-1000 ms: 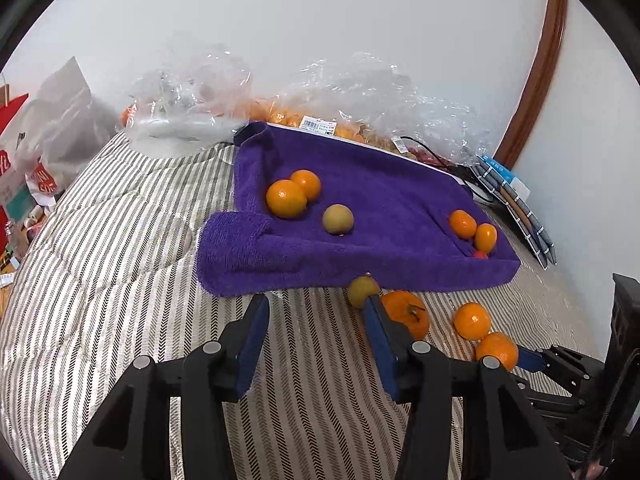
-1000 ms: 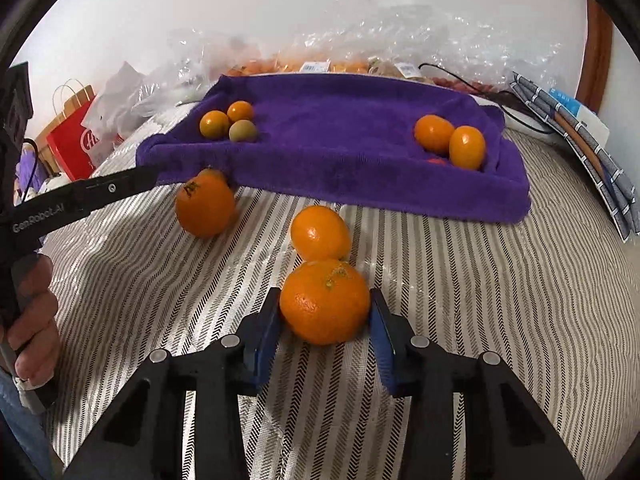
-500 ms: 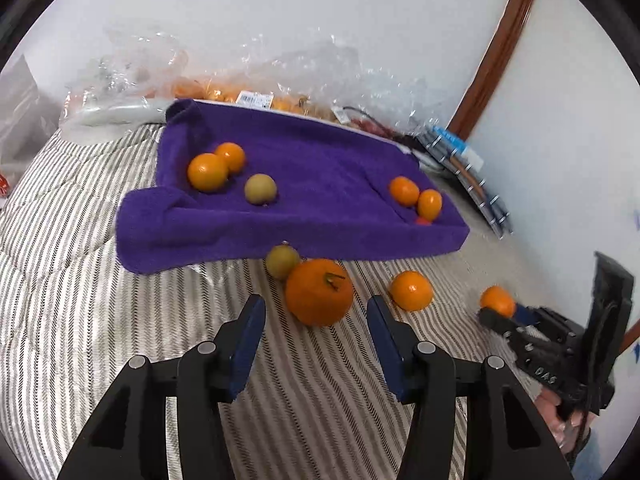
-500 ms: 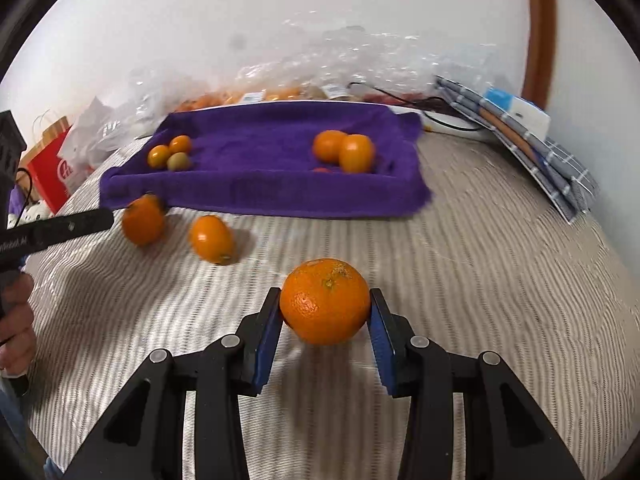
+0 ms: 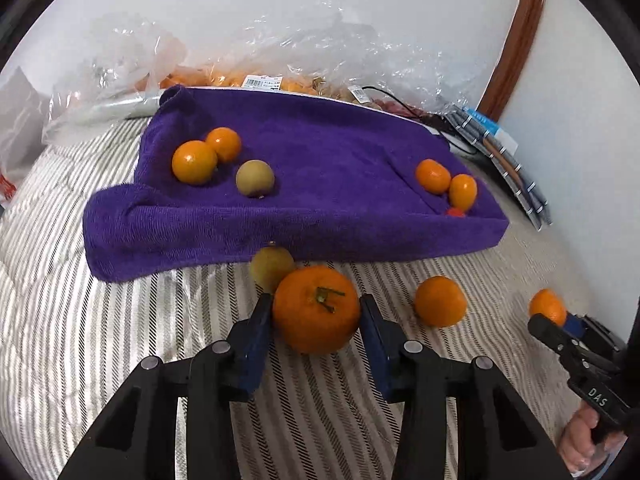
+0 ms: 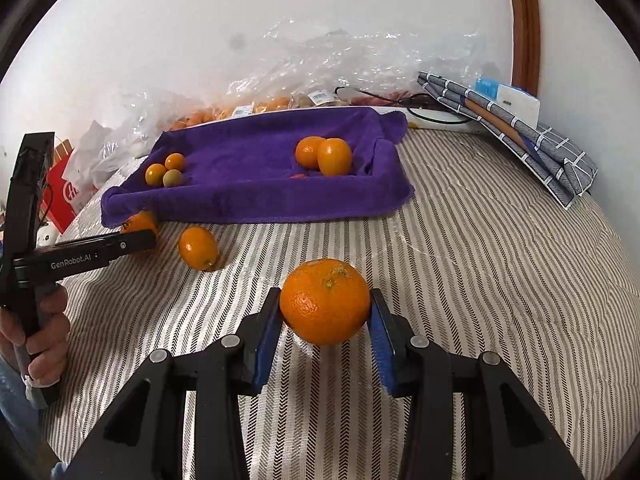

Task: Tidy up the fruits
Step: 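Grasp an orange with the right gripper while the left grasps the large stemmed orange, then carry both held oranges over the purple towel with both grippers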

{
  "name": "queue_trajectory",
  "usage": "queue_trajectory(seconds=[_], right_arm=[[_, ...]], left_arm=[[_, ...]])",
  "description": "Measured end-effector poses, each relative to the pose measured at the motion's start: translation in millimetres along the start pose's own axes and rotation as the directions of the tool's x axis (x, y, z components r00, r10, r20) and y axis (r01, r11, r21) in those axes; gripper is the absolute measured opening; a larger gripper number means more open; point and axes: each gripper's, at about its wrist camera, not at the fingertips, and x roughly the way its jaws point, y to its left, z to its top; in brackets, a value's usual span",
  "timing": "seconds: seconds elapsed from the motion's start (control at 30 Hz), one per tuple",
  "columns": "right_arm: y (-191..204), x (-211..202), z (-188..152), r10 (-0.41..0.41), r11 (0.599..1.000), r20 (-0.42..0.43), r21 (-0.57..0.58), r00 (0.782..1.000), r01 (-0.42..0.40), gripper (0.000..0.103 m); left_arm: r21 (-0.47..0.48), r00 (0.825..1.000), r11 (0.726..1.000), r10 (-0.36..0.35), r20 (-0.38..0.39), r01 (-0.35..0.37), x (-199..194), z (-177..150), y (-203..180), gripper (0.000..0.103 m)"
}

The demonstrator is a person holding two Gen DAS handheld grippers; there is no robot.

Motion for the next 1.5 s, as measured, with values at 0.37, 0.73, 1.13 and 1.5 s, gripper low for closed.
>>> queue_trajectory(seconds=[0.37, 0.73, 1.13, 1.5], right_arm=[[-4.7, -6.0, -1.8, 0.031, 0.999, 0.035, 0.027, 0.999, -0.032, 0.042], [-15.2, -13.1, 29.0, 0.022, 0.998, 0.057, 0.063, 0.998, -0.025, 0.042], [-18.9, -2.9, 142.0, -0.019, 1.000, 0.174, 0.026, 0.985, 0.015, 0.042], [-18.4, 81.7, 197.6, 0.016, 0.998, 0.133, 0.054, 0.991, -0.024, 0.042]], left_arm=[[-0.066, 0.990, 0.994, -0.075, 0.120, 0.083, -24.7, -4.8, 17.2, 0.040], [-0.027, 0.995, 1.000, -0.004, 0.100, 0.006, -50.8, 17.3, 3.7, 0.040], [-0.107, 0.976, 0.990, 0.114, 0.185, -0.095, -70.1, 98.1, 38.0, 0.040], [-0.164, 0.986, 0.986, 0.056, 0.160, -0.029, 8.8, 146.8, 40.5, 0.040]])
